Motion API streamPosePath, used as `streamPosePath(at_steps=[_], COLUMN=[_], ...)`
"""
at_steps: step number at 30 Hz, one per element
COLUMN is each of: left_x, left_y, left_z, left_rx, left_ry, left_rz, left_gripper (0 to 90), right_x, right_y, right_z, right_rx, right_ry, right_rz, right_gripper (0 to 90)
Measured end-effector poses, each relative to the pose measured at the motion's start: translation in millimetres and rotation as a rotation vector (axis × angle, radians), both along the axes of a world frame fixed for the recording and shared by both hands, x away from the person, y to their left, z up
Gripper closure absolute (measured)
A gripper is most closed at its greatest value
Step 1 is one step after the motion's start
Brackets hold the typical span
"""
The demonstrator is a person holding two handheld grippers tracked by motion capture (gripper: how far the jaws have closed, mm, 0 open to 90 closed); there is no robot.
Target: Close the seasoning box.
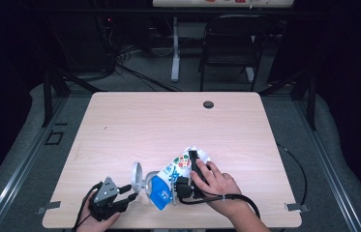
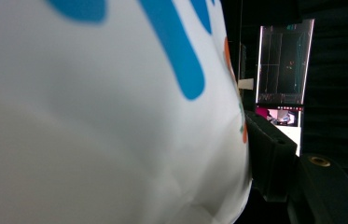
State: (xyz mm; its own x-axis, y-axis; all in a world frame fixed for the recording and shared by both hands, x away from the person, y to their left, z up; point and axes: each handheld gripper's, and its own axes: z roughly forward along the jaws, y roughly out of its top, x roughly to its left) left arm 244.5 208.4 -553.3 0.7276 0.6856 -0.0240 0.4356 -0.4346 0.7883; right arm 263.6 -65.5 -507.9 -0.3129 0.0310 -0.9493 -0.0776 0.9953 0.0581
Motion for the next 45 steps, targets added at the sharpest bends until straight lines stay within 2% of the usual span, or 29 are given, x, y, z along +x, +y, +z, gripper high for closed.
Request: streamPosePath(at_steps=[26, 28, 32, 33, 45], left_x=[0.3, 0.3, 0.3, 0.3, 0.2], left_y=[0.2, -0.1, -0.1, 0.1, -0.1], left_z=[-0.6, -0.9, -0.9, -0.8, -0.4], left_rx=[0.003, 0.002, 0.002, 0.002, 0.005], left_ry=[-0.001, -0.001, -0.001, 0.0, -0.004], left_rz=[0.004, 0.003, 0.003, 0.003, 0.0], left_gripper=[63.4, 63.5, 63.4, 63.5, 63.6], right_x=[0.5, 1.0, 0.4, 1.0, 1.0], right_y=[0.1, -0.2, 0.2, -0.2, -0.1], right_z=[0.4, -0.8, 0.4, -0.8, -0.7], right_rx=[-0.012, 0.005, -0.012, 0.004, 0.004], right_ry=[0.0, 0.0, 0.002, 0.001, 0.003], right_rz=[0.006, 0.013, 0.004, 0.013, 0.011], right_gripper=[43.9, 43.9, 44.0, 44.0, 44.0])
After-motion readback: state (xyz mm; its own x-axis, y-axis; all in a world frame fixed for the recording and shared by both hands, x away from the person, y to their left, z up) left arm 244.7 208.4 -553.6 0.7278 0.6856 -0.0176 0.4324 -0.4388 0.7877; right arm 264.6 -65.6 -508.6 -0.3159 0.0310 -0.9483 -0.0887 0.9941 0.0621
